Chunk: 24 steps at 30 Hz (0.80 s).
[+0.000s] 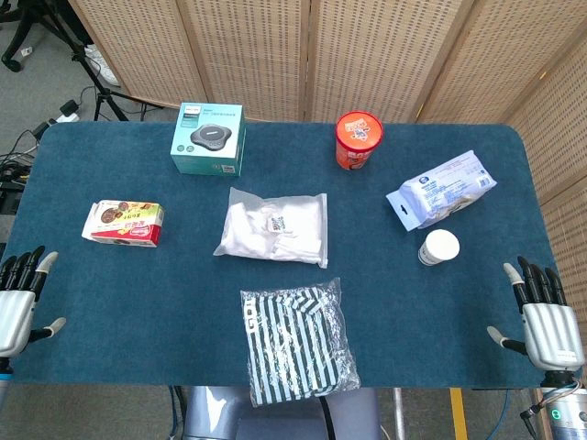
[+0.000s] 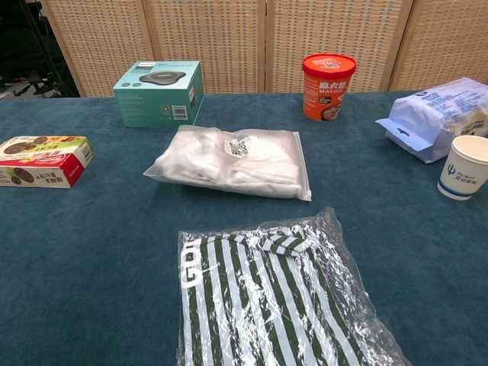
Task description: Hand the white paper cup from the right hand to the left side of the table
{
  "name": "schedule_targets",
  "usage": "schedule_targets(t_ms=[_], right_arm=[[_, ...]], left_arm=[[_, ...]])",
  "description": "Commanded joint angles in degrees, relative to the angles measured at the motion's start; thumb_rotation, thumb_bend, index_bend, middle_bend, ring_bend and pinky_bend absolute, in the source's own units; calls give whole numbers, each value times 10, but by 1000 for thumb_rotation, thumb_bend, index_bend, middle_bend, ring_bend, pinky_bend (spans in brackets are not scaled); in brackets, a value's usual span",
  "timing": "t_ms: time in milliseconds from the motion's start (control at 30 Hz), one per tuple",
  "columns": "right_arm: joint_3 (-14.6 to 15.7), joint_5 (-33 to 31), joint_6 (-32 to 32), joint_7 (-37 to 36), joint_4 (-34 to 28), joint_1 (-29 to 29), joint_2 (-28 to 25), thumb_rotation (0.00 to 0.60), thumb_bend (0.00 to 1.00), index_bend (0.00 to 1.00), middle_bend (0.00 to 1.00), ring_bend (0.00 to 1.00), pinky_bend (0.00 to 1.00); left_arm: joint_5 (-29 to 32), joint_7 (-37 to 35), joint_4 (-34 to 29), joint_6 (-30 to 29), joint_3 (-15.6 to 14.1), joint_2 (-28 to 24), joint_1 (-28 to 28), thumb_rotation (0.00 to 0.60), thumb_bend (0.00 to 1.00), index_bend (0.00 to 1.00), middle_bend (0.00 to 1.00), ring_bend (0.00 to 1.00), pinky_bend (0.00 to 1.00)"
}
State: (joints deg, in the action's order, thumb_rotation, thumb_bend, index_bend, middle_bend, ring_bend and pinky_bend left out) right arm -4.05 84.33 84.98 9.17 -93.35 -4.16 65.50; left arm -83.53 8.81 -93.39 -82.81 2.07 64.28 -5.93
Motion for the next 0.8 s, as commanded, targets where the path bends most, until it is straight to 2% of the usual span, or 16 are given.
schedule_targets(t_ms=[33, 500, 800], right_arm=[[0, 0, -1, 1, 0, -1, 0, 600, 53, 0, 0, 0, 0], [-2, 3, -3, -9, 3, -4, 3, 600, 53, 0, 0, 0, 0], [-5, 2, -9, -17, 14, -9, 8, 600, 104, 0, 0, 0, 0]], left_arm=[[0, 1, 0, 0, 0, 0, 0, 600, 108, 0, 0, 0, 0], [-2, -2, 0, 0, -1, -1, 0, 600, 117, 0, 0, 0, 0], [-3, -5, -2, 3, -4, -4, 0, 600, 119, 0, 0, 0, 0]])
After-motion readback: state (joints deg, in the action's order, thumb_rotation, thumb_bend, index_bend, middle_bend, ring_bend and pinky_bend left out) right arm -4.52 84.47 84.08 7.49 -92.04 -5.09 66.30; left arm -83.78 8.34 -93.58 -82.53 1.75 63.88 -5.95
